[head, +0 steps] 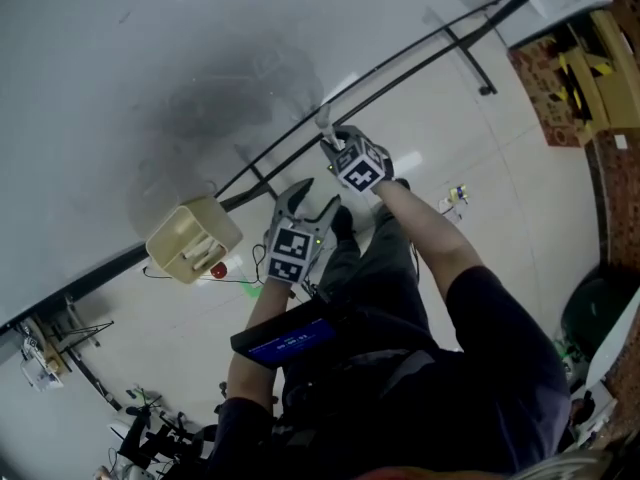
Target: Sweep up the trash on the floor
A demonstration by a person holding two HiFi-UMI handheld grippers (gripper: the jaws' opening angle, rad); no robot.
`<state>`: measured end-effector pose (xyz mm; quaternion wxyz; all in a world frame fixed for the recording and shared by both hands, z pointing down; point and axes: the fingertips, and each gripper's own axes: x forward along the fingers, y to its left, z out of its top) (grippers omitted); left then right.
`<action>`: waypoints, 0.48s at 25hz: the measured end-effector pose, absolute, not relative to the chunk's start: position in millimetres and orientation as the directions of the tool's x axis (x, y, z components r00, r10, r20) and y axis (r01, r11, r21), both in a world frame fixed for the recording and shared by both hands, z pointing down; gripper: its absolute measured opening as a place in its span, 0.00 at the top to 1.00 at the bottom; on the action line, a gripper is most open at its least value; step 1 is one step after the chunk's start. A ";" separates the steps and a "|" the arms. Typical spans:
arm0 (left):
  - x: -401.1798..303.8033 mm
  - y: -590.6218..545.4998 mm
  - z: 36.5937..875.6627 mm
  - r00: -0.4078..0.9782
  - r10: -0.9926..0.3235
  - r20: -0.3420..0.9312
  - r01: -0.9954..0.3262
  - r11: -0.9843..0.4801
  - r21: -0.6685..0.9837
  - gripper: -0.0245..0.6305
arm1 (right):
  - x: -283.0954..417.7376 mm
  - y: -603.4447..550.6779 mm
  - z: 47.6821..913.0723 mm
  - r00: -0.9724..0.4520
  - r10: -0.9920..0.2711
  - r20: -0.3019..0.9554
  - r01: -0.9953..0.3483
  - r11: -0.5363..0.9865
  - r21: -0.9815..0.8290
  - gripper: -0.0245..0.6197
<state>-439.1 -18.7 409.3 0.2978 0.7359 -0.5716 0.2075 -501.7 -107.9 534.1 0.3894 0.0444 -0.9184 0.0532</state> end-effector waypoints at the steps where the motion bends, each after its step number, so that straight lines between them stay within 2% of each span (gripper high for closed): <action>1: -439.9 -22.3 402.7 0.253 -0.731 0.634 -0.967 -0.175 0.184 0.60 | -506.1 -106.5 535.7 -0.700 -0.032 0.713 -0.120 0.990 -0.073 0.80; 7: -442.5 -40.9 392.0 0.191 -0.732 0.654 -0.975 -0.219 0.039 0.63 | -521.9 -89.1 542.6 -0.740 0.055 0.670 -0.055 0.988 -0.142 0.79; 12: -448.3 -45.6 389.4 0.181 -0.762 0.622 -0.976 -0.215 0.022 0.63 | -529.9 -75.3 539.0 -0.758 0.147 0.635 0.029 0.981 -0.192 0.78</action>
